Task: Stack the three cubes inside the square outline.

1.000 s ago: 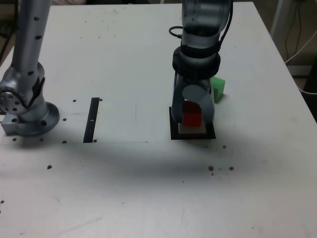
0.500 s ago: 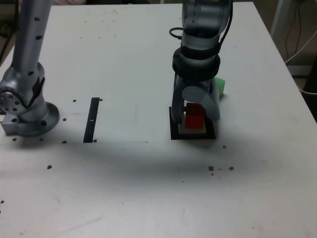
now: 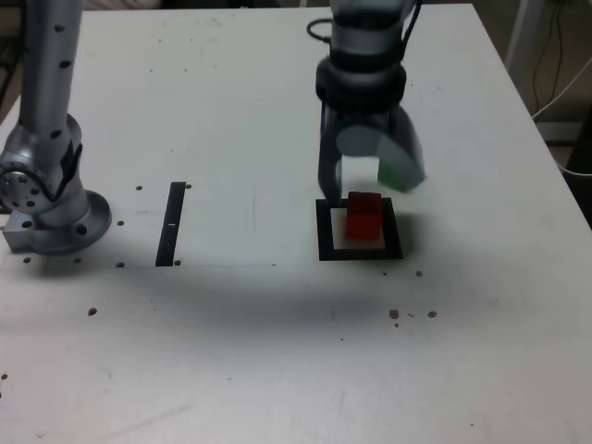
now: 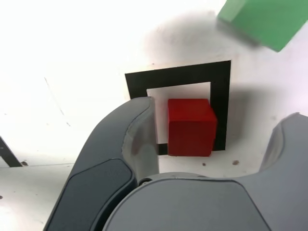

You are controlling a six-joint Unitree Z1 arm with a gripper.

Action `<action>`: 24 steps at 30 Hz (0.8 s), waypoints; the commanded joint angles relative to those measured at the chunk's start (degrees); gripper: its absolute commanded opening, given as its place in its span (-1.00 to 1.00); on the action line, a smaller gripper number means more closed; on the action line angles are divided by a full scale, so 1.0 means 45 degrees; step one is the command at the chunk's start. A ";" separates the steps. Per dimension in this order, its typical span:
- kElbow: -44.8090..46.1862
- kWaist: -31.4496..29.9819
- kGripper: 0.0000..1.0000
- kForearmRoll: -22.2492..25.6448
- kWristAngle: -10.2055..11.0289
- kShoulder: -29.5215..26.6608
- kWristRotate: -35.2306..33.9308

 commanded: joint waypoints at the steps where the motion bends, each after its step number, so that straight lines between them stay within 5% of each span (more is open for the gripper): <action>1: -0.0235 0.0484 0.99 0.0204 0.0075 -0.0301 0.0295; 24: -0.3197 0.5134 0.99 0.2322 0.1086 0.1134 0.4849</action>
